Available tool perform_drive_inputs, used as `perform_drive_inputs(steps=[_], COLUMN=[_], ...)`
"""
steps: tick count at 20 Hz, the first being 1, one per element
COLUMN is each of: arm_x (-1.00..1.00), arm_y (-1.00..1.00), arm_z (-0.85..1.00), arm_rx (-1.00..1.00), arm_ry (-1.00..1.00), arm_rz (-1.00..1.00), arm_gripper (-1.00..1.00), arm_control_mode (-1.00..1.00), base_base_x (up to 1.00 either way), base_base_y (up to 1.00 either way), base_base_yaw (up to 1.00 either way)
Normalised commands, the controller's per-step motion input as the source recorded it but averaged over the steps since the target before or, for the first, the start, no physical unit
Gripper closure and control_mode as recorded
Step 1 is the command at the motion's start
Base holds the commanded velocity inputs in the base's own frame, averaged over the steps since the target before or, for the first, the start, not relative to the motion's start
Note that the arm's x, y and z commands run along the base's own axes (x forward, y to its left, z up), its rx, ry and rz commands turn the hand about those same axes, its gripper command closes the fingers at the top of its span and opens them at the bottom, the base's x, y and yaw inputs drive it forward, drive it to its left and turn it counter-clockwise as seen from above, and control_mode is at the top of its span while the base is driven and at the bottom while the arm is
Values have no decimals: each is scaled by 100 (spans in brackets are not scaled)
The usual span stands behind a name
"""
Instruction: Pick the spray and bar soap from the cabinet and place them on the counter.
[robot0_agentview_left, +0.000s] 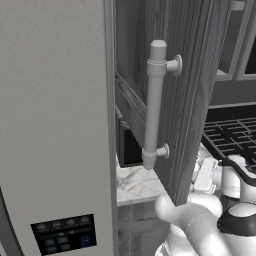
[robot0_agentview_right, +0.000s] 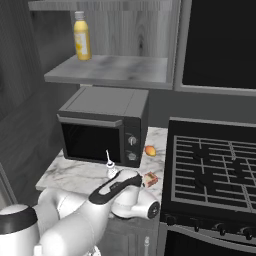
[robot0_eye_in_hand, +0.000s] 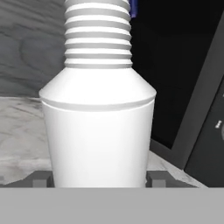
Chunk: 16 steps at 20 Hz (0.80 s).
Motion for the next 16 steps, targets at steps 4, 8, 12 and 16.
perform_drive_inputs(steps=[4,8,12,16], arm_x=[14,14,15,13], arm_y=[-7,-8,-8,-5], arm_z=[-16,-15,-14,-16], arm_rx=[0,0,0,0], arm_ry=[-3,-3,-3,-6], arm_rz=[4,3,3,3], arm_gripper=[100,100,100,100], arm_control_mode=[-100,-100,-100,-100], base_base_x=[0,0,0,0], base_base_y=[0,0,0,0], base_base_yaw=[0,0,0,0])
